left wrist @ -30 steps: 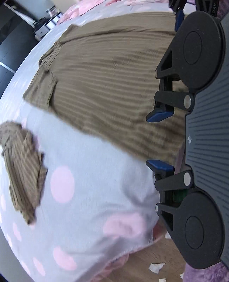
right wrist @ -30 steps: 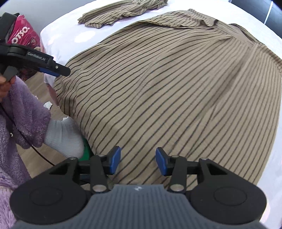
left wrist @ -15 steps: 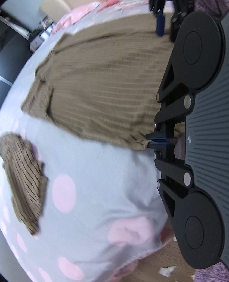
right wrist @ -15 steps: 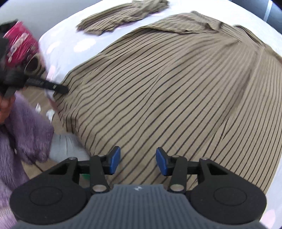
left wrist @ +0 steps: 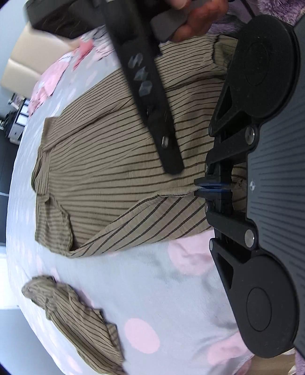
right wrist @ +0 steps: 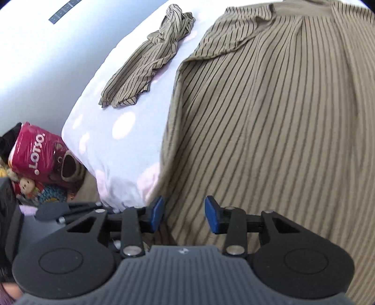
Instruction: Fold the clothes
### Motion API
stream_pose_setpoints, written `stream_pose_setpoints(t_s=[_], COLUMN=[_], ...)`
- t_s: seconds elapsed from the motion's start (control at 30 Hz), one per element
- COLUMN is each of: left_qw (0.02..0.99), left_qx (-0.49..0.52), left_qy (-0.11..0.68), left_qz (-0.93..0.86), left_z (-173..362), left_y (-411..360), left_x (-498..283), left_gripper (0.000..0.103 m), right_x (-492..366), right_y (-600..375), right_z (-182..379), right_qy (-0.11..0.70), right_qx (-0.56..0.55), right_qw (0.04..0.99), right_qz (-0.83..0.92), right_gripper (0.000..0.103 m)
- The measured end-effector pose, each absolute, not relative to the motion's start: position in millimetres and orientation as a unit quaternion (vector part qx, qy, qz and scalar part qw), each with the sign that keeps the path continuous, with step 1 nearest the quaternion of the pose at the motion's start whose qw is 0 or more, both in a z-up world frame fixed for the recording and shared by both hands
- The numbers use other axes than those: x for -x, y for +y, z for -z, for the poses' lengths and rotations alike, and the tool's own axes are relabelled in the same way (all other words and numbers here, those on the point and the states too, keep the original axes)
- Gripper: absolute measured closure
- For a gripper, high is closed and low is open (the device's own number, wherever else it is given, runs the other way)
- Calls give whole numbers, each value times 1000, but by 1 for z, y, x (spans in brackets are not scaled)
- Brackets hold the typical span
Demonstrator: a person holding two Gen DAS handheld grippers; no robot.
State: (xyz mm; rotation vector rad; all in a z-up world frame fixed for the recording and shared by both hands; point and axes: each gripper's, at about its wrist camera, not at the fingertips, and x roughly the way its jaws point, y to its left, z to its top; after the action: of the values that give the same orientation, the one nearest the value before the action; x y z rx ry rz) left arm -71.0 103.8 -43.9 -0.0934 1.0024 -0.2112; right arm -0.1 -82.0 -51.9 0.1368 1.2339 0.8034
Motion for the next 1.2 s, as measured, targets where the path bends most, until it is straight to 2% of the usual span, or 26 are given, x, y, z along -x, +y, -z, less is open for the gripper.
stream_pose_setpoints(t_s=[0.17, 0.23, 0.33, 0.37, 0.4, 0.47, 0.5, 0.57, 0.77, 1.0, 1.2], left_qw=[871, 870, 866, 865, 863, 850, 843, 827, 815, 844, 850], left_qx=[32, 33, 30, 25, 17, 15, 22, 49, 93, 234, 238], left_qy=[478, 478, 484, 486, 489, 507, 517, 535, 548, 466, 452], left_qz=[110, 112, 121, 124, 126, 140, 149, 166, 163, 126, 128], left_z=[43, 43, 44, 44, 43, 39, 35, 26, -9, -15, 30], left_y=[98, 99, 97, 96, 94, 95, 99, 113, 171, 247, 258], left_x=[73, 75, 74, 74, 73, 70, 68, 60, 17, -107, -240], left_gripper=[103, 103, 103, 103, 103, 102, 100, 86, 63, 60, 59], right_x=[-3, -4, -6, -7, -8, -8, -7, -7, -6, -5, -8], right_y=[-69, -64, -63, -63, -64, -63, -64, -67, -72, -70, -74], right_z=[57, 61, 69, 72, 75, 78, 79, 78, 75, 68, 64], right_qy=[583, 593, 605, 606, 607, 608, 606, 603, 588, 577, 578], right_qx=[-84, -84, -103, -114, -121, -115, -111, -107, -87, -71, -67], right_qw=[724, 718, 707, 703, 700, 701, 704, 707, 714, 708, 696], right_qz=[-360, -356, -352, -354, -357, -354, -353, -354, -369, -400, -421], right_gripper=[62, 66, 80, 89, 94, 98, 98, 98, 98, 98, 98])
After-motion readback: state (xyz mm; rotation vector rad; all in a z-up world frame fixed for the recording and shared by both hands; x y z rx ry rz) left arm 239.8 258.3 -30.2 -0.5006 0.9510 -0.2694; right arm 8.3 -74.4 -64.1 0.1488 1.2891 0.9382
